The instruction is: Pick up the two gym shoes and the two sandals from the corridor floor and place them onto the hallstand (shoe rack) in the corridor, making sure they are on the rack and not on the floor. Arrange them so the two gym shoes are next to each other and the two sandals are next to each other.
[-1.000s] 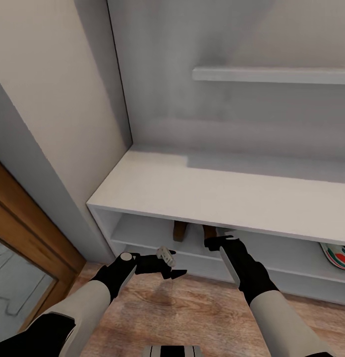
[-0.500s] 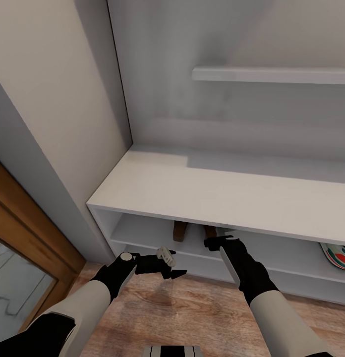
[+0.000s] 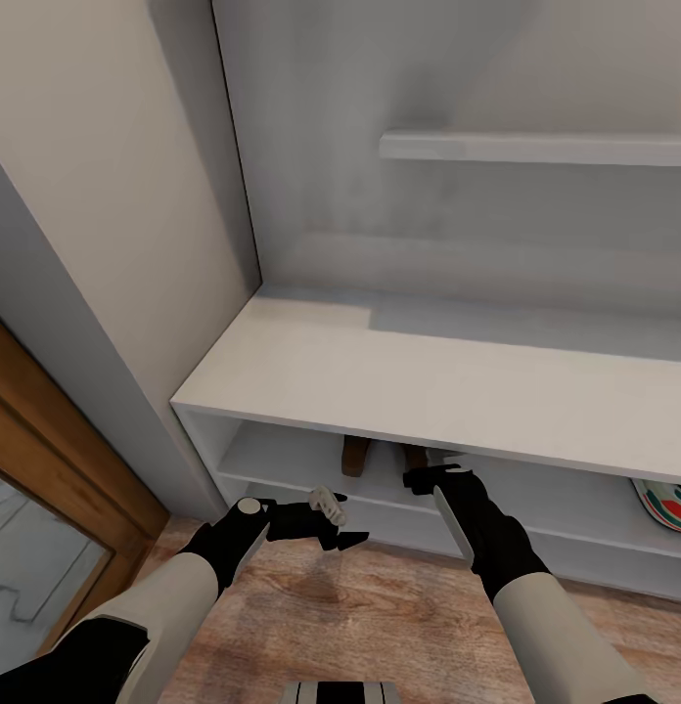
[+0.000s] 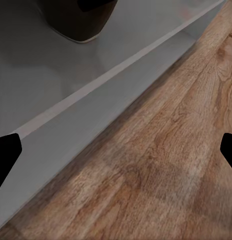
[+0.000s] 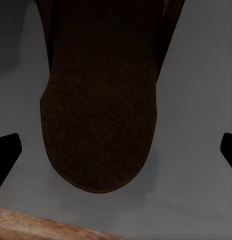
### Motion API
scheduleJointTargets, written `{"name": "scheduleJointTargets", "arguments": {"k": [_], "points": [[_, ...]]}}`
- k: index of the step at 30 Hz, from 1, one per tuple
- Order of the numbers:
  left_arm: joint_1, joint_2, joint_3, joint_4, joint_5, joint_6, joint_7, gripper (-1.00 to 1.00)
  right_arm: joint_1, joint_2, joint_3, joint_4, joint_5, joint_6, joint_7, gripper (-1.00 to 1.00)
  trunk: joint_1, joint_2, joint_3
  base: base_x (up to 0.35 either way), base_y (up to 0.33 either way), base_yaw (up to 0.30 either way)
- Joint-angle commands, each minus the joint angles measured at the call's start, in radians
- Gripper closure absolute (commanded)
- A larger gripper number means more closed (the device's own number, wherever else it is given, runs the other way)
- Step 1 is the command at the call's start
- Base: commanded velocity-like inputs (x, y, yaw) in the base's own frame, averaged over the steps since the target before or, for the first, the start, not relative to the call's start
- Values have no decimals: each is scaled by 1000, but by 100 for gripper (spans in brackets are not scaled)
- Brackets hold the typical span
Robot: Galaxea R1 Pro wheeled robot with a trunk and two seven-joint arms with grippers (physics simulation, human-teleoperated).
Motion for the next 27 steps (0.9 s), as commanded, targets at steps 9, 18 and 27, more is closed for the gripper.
{"name": "scheduleJointTargets", "arguments": {"k": [9, 18, 27], "points": [[-1, 0, 2, -1, -10, -10, 0, -100, 0, 0, 2, -1, -5, 5, -7, -100, 0, 0, -1, -56, 0, 0], [0, 0, 2, -1, -10, -10, 0, -100, 0, 0, 2, -2, -5, 4, -7, -100, 0, 0, -1, -308, 0, 0], [-1, 0, 2, -1, -10, -10, 0, -100, 0, 0, 2, -3, -5, 4, -7, -100, 0, 0, -1, -336, 0, 0]]}}
